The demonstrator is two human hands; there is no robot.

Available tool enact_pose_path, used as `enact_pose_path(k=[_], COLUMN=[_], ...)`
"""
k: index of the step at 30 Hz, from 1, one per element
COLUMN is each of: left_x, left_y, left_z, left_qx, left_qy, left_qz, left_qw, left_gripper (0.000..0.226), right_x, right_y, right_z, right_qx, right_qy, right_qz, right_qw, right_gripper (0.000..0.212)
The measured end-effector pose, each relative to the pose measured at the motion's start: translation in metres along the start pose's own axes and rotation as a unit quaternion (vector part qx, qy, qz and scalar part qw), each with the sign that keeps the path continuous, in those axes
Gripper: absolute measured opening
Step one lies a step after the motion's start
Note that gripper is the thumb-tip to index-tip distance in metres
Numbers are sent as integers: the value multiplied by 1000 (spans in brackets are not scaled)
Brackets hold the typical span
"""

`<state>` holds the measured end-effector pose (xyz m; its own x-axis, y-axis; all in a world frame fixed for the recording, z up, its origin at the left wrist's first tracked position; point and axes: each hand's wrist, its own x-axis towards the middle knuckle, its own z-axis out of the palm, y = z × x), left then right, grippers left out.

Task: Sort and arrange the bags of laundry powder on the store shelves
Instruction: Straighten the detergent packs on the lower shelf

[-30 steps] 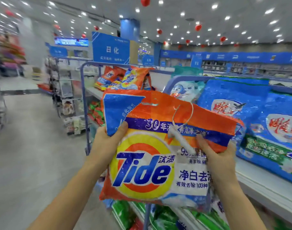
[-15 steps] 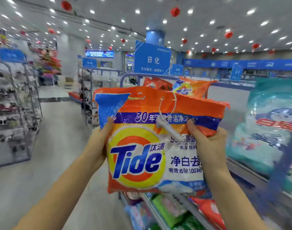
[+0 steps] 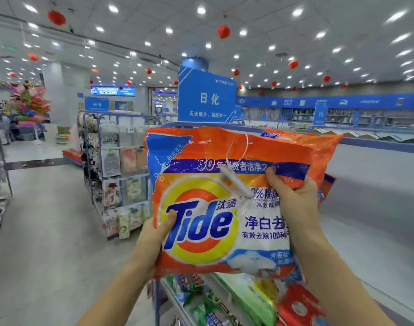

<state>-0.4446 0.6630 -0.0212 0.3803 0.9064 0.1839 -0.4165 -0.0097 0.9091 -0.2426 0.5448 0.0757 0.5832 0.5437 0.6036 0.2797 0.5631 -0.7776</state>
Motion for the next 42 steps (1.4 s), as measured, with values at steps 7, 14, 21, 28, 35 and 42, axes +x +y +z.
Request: enact_pose_path(k=[7,14,21,28,35,42], left_x=[144,250,310,328,330,335], left_y=[-3,-21,-46,-103,-102,-100], left_z=[44,98,137,132,137,137], left_qx=[-18,-59,14,76,132,144], left_qy=[-39,-149,-316,-344,-355,-396], left_qz=[-31,-56,-87,-192,-210,-248], left_qw=[999,985,945,916,902,872], left_gripper=[78,60,71,62,84,79], right_x=[116,124,112,84,90,78], right_y=[42,96,110,154,156,144], right_z=[-15,-42,-49,-50,-37,-23], right_qx=[-85,-127,-155,-207,-319,-420], right_qy=[-34,3,138,185,238,293], right_qz=[72,143,112,191,174,184], right_qw=[993,982,972,942,901,839], right_gripper=[50,84,52,36,34,49])
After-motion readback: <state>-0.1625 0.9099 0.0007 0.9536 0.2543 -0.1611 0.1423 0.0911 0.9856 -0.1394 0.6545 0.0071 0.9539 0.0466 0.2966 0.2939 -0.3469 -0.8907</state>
